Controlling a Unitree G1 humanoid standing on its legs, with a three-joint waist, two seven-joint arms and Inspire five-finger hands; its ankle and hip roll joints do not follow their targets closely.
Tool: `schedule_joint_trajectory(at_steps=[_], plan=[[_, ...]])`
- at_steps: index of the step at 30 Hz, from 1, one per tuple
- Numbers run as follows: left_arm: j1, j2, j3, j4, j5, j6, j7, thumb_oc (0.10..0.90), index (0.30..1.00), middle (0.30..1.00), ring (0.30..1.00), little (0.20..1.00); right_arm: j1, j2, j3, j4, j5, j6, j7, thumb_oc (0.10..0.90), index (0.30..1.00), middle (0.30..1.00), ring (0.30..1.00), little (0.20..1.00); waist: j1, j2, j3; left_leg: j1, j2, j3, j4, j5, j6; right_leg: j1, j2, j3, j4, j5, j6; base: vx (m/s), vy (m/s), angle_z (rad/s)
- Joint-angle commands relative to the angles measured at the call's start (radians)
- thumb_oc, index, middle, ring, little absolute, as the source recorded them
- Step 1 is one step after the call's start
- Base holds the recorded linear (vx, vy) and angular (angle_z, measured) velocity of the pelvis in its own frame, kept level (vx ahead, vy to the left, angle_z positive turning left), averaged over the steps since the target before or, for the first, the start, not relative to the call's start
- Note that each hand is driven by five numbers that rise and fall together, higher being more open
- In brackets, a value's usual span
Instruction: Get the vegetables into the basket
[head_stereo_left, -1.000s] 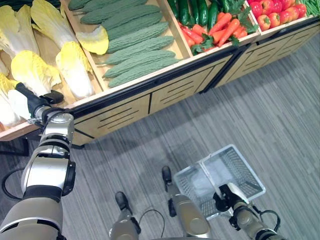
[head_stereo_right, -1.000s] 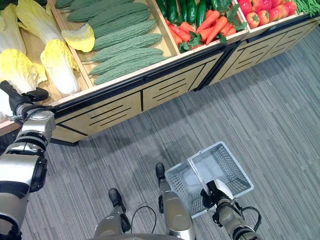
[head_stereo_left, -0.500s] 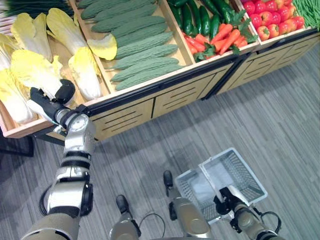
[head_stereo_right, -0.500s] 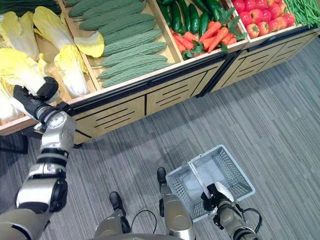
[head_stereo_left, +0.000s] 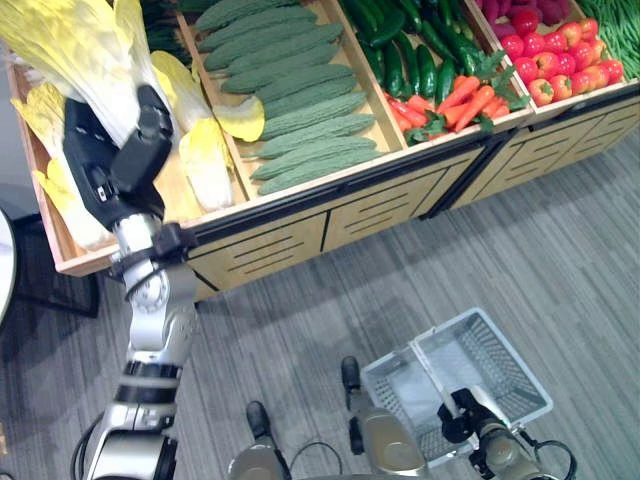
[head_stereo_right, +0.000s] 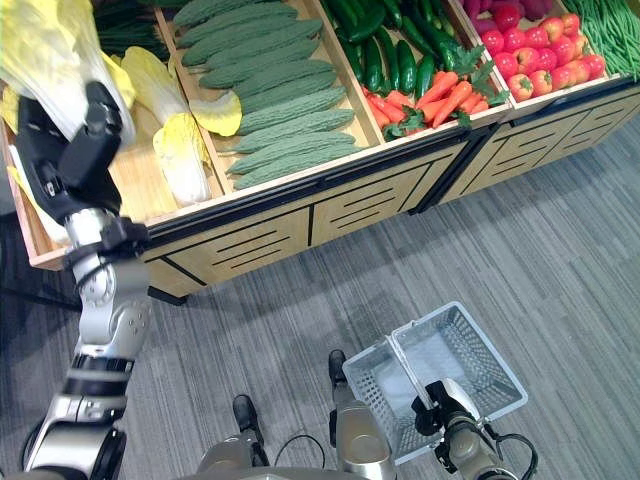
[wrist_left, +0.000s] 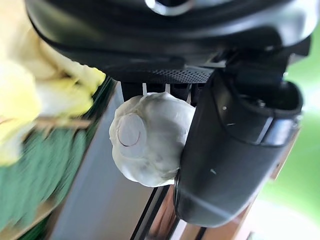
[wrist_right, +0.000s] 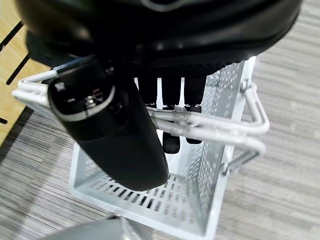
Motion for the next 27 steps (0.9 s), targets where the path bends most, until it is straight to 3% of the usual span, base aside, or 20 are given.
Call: schedule_joint_trajectory(at_steps=[1,6,8,12,15,17,19,21,23,25,27], plan=[[0.027,0.079,-0.010,-0.085,-0.037,-0.031,-0.186,0.400,0.300,0.300,0.300,0.300,0.067,-0.018,0.010,0.004,-0.004,-0.035,0.019,0.400,0.300,0.300,0.300,0.300,-0.004,-0.041,-0.084,0.008,0.006,-0.044,0.018,-0.001,-0.025,-0.012,-0.112,0.019,0.048,-0.023,0.114,-0.01,0.019,-0.05],[0.113,0.107,-0.019,-0.110,-0.050,0.006,-0.264,0.400,0.300,0.300,0.300,0.300,0.080,-0.021,-0.018,0.011,0.005,-0.041,0.028,0.400,0.300,0.300,0.300,0.300,-0.006,-0.032,-0.088,0.012,0.002,-0.034,0.026,-0.008,-0.024,-0.010,-0.117,0.021,0.047,-0.021,0.116,0.00,0.008,-0.03],[0.169,0.120,-0.038,-0.117,-0.082,0.030,-0.351,0.400,0.300,0.300,0.300,0.300,0.089,-0.022,-0.040,0.025,0.008,-0.045,0.037,0.400,0.300,0.300,0.300,0.300,-0.010,-0.033,-0.085,0.006,-0.004,-0.021,0.090,-0.040,-0.019,-0.007,-0.126,0.029,0.058,-0.025,0.116,0.01,0.020,-0.11],[0.154,0.139,-0.090,-0.165,-0.096,0.043,-0.394,0.400,0.300,0.300,0.300,0.300,0.088,-0.032,-0.065,0.038,0.023,-0.043,0.037,0.400,0.300,0.300,0.300,0.300,-0.019,-0.044,-0.067,-0.024,-0.012,-0.011,0.216,-0.103,-0.011,-0.009,-0.142,0.048,0.102,-0.039,0.122,-0.01,0.052,-0.10],[0.104,0.147,-0.152,-0.179,-0.098,0.048,-0.397,0.400,0.300,0.300,0.300,0.300,0.089,-0.037,-0.085,0.038,0.037,-0.036,0.031,0.400,0.300,0.300,0.300,0.300,-0.035,-0.046,-0.042,-0.020,-0.021,0.010,0.244,-0.136,0.003,-0.036,-0.154,0.067,0.174,-0.042,0.146,-0.06,0.143,-0.09],[0.063,0.140,-0.191,-0.169,-0.082,0.048,-0.387,0.400,0.300,0.300,0.300,0.300,0.083,-0.033,-0.095,0.033,0.048,-0.027,0.028,0.400,0.300,0.300,0.300,0.300,-0.060,-0.057,-0.019,-0.011,-0.043,0.037,0.240,-0.150,0.014,-0.070,-0.171,0.093,0.186,0.043,0.177,-0.11,0.182,-0.09],[0.050,0.144,-0.199,-0.175,-0.053,0.045,-0.371,0.400,0.300,0.300,0.300,0.300,0.083,-0.025,-0.103,0.016,0.059,-0.024,0.028,0.400,0.300,0.300,0.300,0.300,-0.077,-0.066,-0.009,-0.009,-0.055,0.077,0.237,-0.160,0.025,-0.103,-0.181,0.097,0.155,0.122,0.177,-0.13,0.168,-0.24],[0.045,0.158,-0.201,-0.181,-0.030,0.047,-0.363,0.400,0.300,0.300,0.300,0.300,0.088,-0.014,-0.093,0.010,0.055,-0.020,0.031,0.400,0.300,0.300,0.300,0.300,-0.083,-0.067,-0.001,-0.011,-0.053,0.101,0.239,-0.163,0.032,-0.125,-0.192,0.097,0.141,0.146,0.177,-0.08,0.164,-0.77],[0.041,0.173,-0.198,-0.177,-0.001,0.060,-0.345,0.400,0.300,0.300,0.300,0.300,0.105,0.009,-0.079,0.000,0.052,-0.017,0.040,0.400,0.300,0.300,0.300,0.300,-0.060,-0.052,0.020,0.002,-0.027,0.158,0.234,-0.183,0.047,-0.132,-0.224,-0.091,0.218,0.024,0.157,-0.14,0.285,-0.74],[0.049,0.174,-0.180,-0.188,0.012,0.074,-0.337,0.400,0.300,0.300,0.300,0.300,0.110,0.015,-0.073,0.002,0.045,-0.012,0.038,0.400,0.300,0.300,0.300,0.300,-0.034,-0.051,0.027,0.009,-0.020,0.231,0.207,-0.159,0.056,-0.108,-0.270,-0.252,0.314,-0.022,0.133,-0.22,0.228,-1.82],[0.077,0.171,-0.154,-0.222,0.021,0.081,-0.332,0.400,0.300,0.300,0.300,0.300,0.112,0.018,-0.061,0.019,0.024,-0.006,0.041,0.400,0.300,0.300,0.300,0.300,-0.011,-0.052,0.021,0.020,-0.008,0.300,0.182,-0.139,0.061,-0.075,-0.306,-0.349,0.382,-0.037,0.131,-0.18,0.145,-1.29]])
